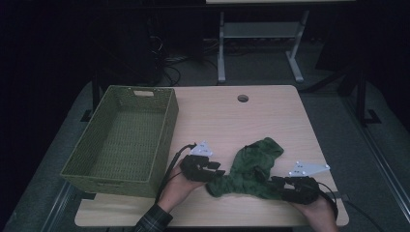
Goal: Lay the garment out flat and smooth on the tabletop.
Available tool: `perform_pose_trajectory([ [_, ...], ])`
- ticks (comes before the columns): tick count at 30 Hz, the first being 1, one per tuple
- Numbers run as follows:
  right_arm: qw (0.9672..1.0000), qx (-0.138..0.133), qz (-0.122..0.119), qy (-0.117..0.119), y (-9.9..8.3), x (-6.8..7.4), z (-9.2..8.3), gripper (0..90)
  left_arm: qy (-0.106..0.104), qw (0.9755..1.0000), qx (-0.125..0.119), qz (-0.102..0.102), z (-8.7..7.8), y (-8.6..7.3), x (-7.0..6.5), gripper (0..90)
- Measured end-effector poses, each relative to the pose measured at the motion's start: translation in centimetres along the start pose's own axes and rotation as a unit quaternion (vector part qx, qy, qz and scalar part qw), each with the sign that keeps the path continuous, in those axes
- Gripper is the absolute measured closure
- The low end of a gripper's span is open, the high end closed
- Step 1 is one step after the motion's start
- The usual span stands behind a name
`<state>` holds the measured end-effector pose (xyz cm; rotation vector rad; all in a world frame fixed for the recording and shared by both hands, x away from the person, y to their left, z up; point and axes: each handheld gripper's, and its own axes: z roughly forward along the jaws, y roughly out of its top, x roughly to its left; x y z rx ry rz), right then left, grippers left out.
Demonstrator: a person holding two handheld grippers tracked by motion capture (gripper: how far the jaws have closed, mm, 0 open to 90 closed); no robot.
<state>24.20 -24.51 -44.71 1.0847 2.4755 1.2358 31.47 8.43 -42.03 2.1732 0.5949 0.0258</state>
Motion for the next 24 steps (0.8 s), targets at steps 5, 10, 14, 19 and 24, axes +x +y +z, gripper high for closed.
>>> perform_pose_trajectory([
  [5,1.0000,-0.005,-0.006,-0.005,0.7,0.5,0.4,63.4,-0.001,0.9999,-0.004,0.010,1.2,1.8,1.0,62.0],
  [10,0.9999,0.006,-0.006,-0.014,0.9,0.3,1.4,63.7,-0.006,0.9999,-0.011,0.010,2.4,3.4,1.9,61.6],
  [14,0.9988,0.033,-0.014,-0.033,0.9,0.1,2.6,69.3,-0.007,0.9998,-0.011,0.017,3.4,4.6,2.5,59.5],
  [19,0.9984,0.036,-0.013,-0.042,0.7,-0.4,2.8,80.7,-0.013,0.9996,-0.017,0.016,5.1,6.3,2.9,55.2],
  [24,0.9983,0.036,-0.017,-0.043,0.7,-0.4,2.8,80.9,-0.022,0.9993,-0.009,0.027,6.4,7.7,3.1,51.2],
])
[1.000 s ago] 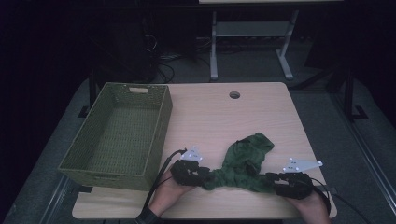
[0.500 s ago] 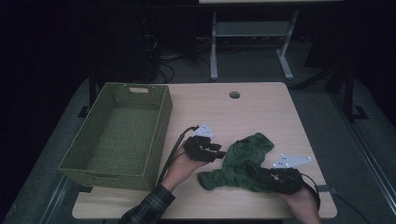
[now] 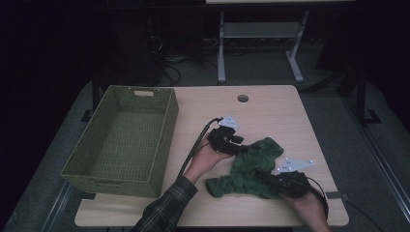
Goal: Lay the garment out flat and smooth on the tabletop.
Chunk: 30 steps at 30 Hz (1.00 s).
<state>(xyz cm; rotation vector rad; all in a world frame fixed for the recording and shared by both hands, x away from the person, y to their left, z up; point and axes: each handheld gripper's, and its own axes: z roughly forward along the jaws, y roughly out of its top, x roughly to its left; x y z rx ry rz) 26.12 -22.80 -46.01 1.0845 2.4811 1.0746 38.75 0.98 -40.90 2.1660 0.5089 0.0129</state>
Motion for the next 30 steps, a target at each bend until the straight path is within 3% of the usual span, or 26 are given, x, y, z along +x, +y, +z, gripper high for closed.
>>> perform_pose_trajectory([
  [6,1.0000,0.000,-0.003,0.003,0.0,0.0,0.0,80.9,-0.019,0.9998,-0.002,-0.004,1.7,1.3,-0.4,49.0],
  [10,1.0000,-0.003,-0.006,0.004,0.0,0.0,0.0,81.2,-0.030,0.9995,0.003,0.007,2.9,1.9,-0.6,48.6],
  [13,1.0000,-0.002,-0.007,0.003,0.0,0.0,0.0,81.3,-0.041,0.9992,0.005,0.000,3.8,1.8,-0.8,49.6],
  [14,1.0000,-0.002,-0.009,0.003,0.0,0.0,0.0,81.4,-0.043,0.9990,0.008,-0.002,3.9,1.8,-0.8,52.1],
  [18,1.0000,-0.002,-0.009,0.002,0.0,-0.1,0.0,81.7,-0.045,0.9987,0.025,0.002,4.3,1.5,-0.7,79.5],
  [19,1.0000,-0.002,-0.009,0.000,-0.1,-0.1,-0.1,81.7,-0.045,0.9985,0.030,0.007,4.2,1.4,-0.7,84.4],
  [22,0.9999,-0.007,-0.011,-0.006,0.0,-0.1,-0.3,82.2,-0.043,0.9987,0.026,0.009,3.8,1.4,-0.8,86.3],
  [26,0.9995,-0.022,-0.014,-0.019,0.0,-0.5,-0.8,82.4,-0.034,0.9994,0.003,0.007,1.8,1.3,-0.6,86.5],
  [27,0.9991,-0.032,-0.015,-0.024,0.1,-0.7,-1.1,82.4,-0.027,0.9995,-0.015,0.002,0.6,1.1,-0.5,86.5],
  [30,0.9989,-0.035,-0.014,-0.028,0.5,-0.9,-1.4,82.4,-0.021,0.9993,-0.030,-0.010,-0.7,0.7,-0.4,86.6],
])
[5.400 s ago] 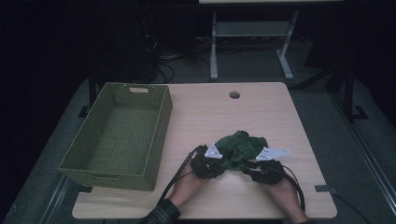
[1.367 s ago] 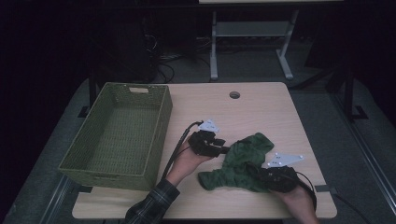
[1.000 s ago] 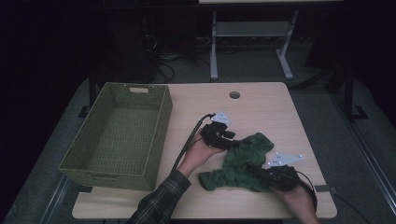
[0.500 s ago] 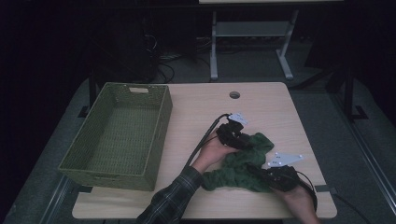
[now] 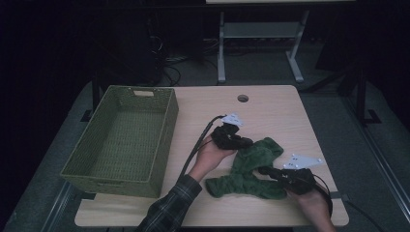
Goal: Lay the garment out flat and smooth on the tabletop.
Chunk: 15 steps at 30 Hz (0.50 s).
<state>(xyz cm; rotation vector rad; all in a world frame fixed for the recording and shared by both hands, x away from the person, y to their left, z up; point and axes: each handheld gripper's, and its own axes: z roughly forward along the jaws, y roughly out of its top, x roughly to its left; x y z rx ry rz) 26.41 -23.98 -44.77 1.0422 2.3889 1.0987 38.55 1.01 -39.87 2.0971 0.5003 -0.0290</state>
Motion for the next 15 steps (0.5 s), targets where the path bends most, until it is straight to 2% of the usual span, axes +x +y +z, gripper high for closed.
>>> perform_pose_trajectory([
  [1,1.0000,-0.007,-0.004,-0.002,0.6,-0.2,-0.1,82.4,0.004,0.9999,-0.012,-0.009,-1.3,-0.3,0.1,86.6],
  [2,1.0000,-0.007,-0.004,-0.002,0.6,-0.2,-0.1,82.4,0.004,0.9999,-0.012,-0.009,-1.3,-0.3,0.1,86.6],
  [3,0.9998,-0.017,-0.006,-0.005,1.2,-0.3,-0.1,82.4,0.014,0.9996,-0.022,-0.013,-2.6,-0.8,0.3,86.7],
  [4,0.9998,-0.017,-0.006,-0.005,1.2,-0.3,-0.1,82.4,0.014,0.9996,-0.022,-0.013,-2.6,-0.8,0.3,86.7],
  [7,0.9992,-0.031,-0.020,-0.013,2.5,-0.9,0.0,82.4,0.033,0.9984,-0.034,-0.031,-4.6,-1.9,0.6,86.8],
  [8,0.9992,-0.031,-0.020,-0.013,2.5,-0.9,0.0,82.4,0.033,0.9984,-0.034,-0.031,-4.6,-1.9,0.6,86.8],
  [10,0.9991,-0.036,-0.019,-0.013,3.3,-1.1,0.1,82.4,0.047,0.9971,-0.042,-0.042,-5.7,-2.6,1.0,86.8],
  [11,0.9989,-0.038,-0.026,-0.013,3.7,-1.5,0.3,82.8,0.056,0.9959,-0.048,-0.052,-6.4,-3.2,1.2,86.9],
  [14,0.9988,-0.039,-0.026,-0.013,4.2,-1.8,0.7,82.9,0.064,0.9949,-0.050,-0.060,-7.1,-3.8,1.4,86.9],
  [15,0.9988,-0.040,-0.026,-0.012,4.7,-2.1,1.0,83.5,0.072,0.9940,-0.049,-0.066,-7.6,-4.4,1.6,86.9],
])
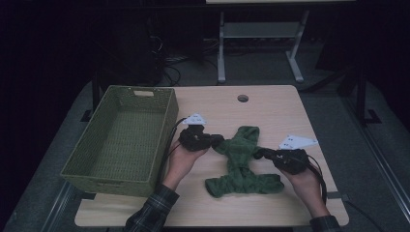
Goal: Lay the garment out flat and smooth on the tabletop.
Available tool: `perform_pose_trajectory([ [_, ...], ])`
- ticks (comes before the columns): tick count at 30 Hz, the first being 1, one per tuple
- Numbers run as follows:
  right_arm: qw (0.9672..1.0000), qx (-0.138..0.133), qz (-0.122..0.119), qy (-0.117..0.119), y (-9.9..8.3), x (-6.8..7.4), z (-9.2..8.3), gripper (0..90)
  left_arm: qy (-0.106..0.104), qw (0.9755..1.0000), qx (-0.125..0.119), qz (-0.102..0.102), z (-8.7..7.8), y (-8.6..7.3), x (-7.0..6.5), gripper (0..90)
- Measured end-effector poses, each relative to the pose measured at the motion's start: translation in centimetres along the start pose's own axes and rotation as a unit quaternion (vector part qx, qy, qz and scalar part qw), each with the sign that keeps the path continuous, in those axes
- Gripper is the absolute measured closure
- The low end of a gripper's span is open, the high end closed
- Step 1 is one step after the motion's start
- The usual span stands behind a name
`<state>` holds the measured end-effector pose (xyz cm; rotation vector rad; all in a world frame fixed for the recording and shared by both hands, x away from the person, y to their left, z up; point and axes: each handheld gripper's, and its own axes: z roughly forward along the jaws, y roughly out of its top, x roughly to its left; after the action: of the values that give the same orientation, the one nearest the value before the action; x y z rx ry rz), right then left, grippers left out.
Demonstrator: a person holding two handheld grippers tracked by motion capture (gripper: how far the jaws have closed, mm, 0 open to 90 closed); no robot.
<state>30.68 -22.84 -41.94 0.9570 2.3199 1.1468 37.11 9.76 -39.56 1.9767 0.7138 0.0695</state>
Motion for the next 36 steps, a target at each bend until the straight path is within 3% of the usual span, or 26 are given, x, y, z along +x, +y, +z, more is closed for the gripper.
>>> perform_pose_trajectory([
  [5,1.0000,0.005,0.004,0.004,0.6,-0.4,1.2,84.0,0.017,0.9997,0.011,-0.013,-0.5,-1.2,0.5,87.0],
  [11,0.9993,0.028,0.014,0.019,0.4,-1.1,3.1,84.0,0.024,0.9984,0.040,-0.030,0.4,-3.5,1.0,87.0],
  [12,0.9987,0.041,0.016,0.024,0.1,-1.2,3.6,84.0,0.024,0.9978,0.053,-0.033,0.9,-4.1,1.1,86.9],
  [14,0.9983,0.049,0.019,0.027,-0.1,-1.1,3.8,84.0,0.023,0.9974,0.059,-0.034,1.1,-4.4,1.2,87.0],
  [16,0.9969,0.067,0.024,0.035,-0.7,-1.0,4.4,83.9,0.024,0.9956,0.086,-0.028,2.1,-5.4,1.3,86.8],
  [21,0.9953,0.086,0.019,0.042,-1.1,-0.8,5.0,83.0,0.027,0.9937,0.106,-0.025,3.0,-5.9,1.0,85.9],
  [23,0.9953,0.085,0.014,0.044,-1.1,-0.7,5.0,78.5,0.030,0.9941,0.102,-0.020,2.9,-5.8,0.8,83.6],
  [24,0.9957,0.082,0.007,0.042,-1.0,-0.5,4.7,70.7,0.033,0.9946,0.097,-0.018,2.5,-5.4,0.7,76.1],
  [26,0.9962,0.075,0.010,0.042,-0.7,-0.3,3.8,67.1,0.039,0.9946,0.096,-0.009,2.1,-4.9,0.5,66.5],
  [28,0.9968,0.069,0.009,0.040,-0.6,-0.4,3.5,67.0,0.041,0.9950,0.091,0.000,1.7,-4.4,0.4,64.2],
  [30,0.9983,0.045,0.007,0.036,-0.1,-0.8,2.3,64.8,0.046,0.9958,0.078,0.010,1.0,-3.2,0.2,58.2],
  [32,0.9986,0.044,0.009,0.029,0.4,-1.1,2.0,63.7,0.047,0.9963,0.072,0.013,0.9,-2.5,0.2,56.6],
  [35,0.9991,0.034,0.013,0.023,0.8,-1.7,1.8,63.8,0.048,0.9966,0.064,0.018,1.1,-1.6,0.4,55.1],
  [36,0.9991,0.030,0.024,0.018,1.1,-2.5,1.9,63.8,0.048,0.9963,0.067,0.026,1.7,-0.7,0.6,54.4],
])
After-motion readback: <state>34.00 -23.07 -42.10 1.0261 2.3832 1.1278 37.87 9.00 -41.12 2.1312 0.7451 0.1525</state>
